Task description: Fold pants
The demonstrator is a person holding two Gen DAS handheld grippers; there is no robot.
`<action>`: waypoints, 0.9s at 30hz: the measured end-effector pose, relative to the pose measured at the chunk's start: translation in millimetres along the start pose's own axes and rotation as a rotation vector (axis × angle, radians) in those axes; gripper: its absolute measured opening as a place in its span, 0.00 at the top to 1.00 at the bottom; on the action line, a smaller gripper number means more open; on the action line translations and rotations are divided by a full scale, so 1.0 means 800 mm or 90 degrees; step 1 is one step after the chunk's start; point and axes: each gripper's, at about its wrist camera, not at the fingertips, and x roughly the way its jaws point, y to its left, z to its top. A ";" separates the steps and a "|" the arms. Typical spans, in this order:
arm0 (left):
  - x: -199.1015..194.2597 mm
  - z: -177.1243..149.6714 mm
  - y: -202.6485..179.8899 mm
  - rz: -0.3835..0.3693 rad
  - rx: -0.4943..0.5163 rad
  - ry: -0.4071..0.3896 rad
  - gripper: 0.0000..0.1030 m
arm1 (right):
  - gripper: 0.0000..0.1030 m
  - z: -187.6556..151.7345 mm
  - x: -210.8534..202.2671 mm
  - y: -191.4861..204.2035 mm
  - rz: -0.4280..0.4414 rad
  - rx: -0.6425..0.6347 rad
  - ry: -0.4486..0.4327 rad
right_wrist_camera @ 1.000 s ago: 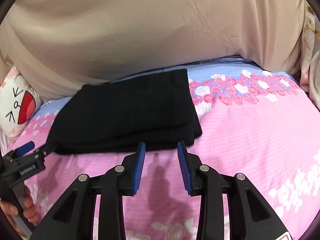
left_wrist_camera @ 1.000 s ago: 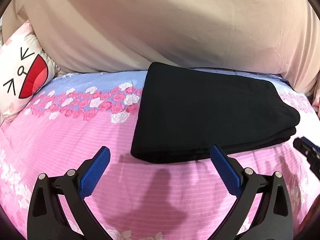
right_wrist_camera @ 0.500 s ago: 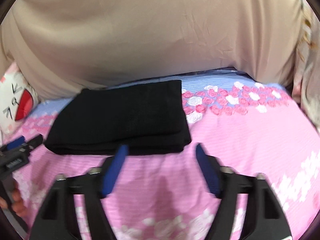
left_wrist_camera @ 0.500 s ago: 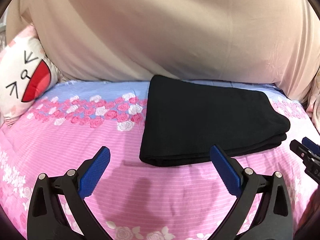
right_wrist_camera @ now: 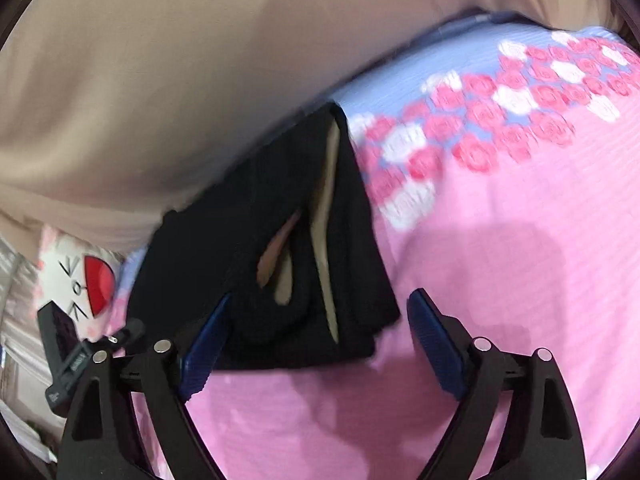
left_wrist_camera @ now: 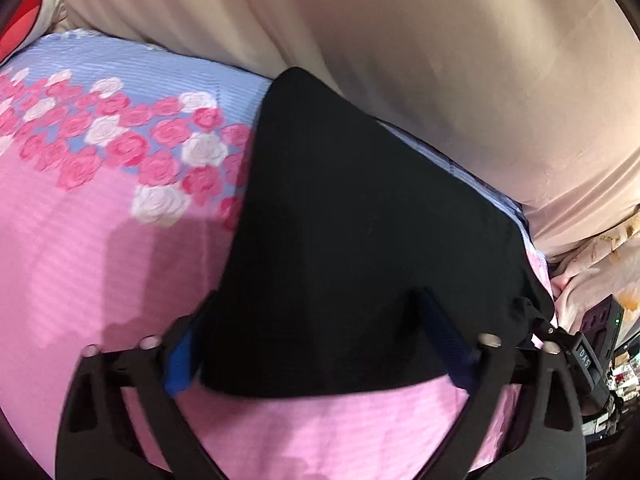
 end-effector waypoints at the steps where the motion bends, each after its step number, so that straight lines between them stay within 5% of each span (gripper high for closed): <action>1: 0.002 0.002 -0.001 -0.013 -0.007 0.005 0.40 | 0.46 0.001 0.006 0.005 0.014 -0.013 0.012; 2: -0.001 0.004 -0.003 -0.016 -0.012 0.004 0.48 | 0.62 0.000 0.008 0.008 0.022 -0.014 0.020; 3: -0.008 0.006 -0.006 -0.022 -0.005 -0.003 0.71 | 0.68 0.002 0.003 0.011 0.032 -0.015 0.014; 8: -0.057 -0.005 -0.025 -0.038 0.038 0.001 0.75 | 0.72 -0.009 -0.067 0.044 0.063 -0.072 -0.025; 11: -0.041 -0.028 -0.022 0.005 0.049 0.020 0.63 | 0.62 -0.030 -0.056 0.023 0.023 -0.062 -0.006; 13: -0.030 -0.037 -0.020 0.046 0.050 0.008 0.40 | 0.50 -0.037 -0.033 -0.004 -0.005 -0.022 0.024; 16: -0.064 -0.037 -0.028 0.074 0.057 -0.038 0.41 | 0.51 -0.028 -0.073 0.002 0.001 0.002 -0.033; 17: -0.082 -0.034 -0.037 0.086 0.075 -0.076 0.41 | 0.62 -0.026 -0.099 0.024 -0.034 -0.045 -0.094; 19: -0.100 -0.024 -0.062 0.106 0.115 -0.127 0.27 | 0.98 -0.021 -0.110 0.063 -0.049 -0.112 -0.110; 21: -0.088 -0.012 -0.087 0.099 0.147 -0.135 0.19 | 1.00 -0.010 -0.090 0.107 -0.028 -0.181 -0.086; 23: -0.048 -0.003 -0.095 0.110 0.162 -0.095 0.19 | 1.00 -0.004 -0.045 0.123 -0.066 -0.226 -0.055; 25: -0.014 0.002 -0.086 0.136 0.162 -0.056 0.20 | 1.00 0.005 0.011 0.090 -0.143 -0.217 -0.005; 27: 0.008 0.000 -0.071 0.154 0.169 -0.033 0.22 | 1.00 0.007 0.017 0.059 -0.090 -0.182 -0.013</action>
